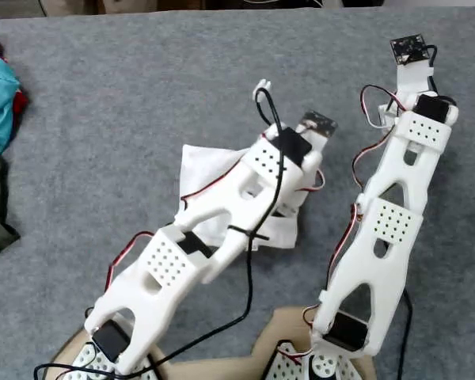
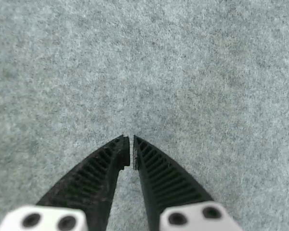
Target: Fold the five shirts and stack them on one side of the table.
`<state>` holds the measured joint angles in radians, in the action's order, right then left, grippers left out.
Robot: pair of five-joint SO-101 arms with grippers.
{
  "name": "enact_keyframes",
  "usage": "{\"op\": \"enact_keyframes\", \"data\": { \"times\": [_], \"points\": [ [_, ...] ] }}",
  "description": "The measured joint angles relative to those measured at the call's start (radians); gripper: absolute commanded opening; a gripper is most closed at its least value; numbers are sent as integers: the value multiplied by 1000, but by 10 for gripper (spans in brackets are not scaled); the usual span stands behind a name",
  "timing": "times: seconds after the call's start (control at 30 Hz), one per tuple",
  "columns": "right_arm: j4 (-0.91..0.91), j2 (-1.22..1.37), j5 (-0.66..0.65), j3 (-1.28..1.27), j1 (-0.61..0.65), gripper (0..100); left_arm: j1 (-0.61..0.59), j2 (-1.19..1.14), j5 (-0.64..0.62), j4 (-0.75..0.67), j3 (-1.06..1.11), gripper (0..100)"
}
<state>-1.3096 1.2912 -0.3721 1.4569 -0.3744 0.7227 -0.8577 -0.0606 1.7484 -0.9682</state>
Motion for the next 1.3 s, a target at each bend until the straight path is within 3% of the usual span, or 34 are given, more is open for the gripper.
{"op": "enact_keyframes", "data": {
  "times": [0.33, 0.6, 0.97, 1.3],
  "points": [
    [0, 0, 0, 0, 0, 34, -94, 104, 0, 0, -41, 47],
    [0, 0, 0, 0, 0, 34, -178, 55, -2, 0, -78, 47],
    [0, 0, 0, 0, 0, 34, -23, -77, -80, 0, -78, 46],
    [0, 0, 0, 0, 0, 34, 69, 104, -80, 0, 107, 47]
  ]
}}
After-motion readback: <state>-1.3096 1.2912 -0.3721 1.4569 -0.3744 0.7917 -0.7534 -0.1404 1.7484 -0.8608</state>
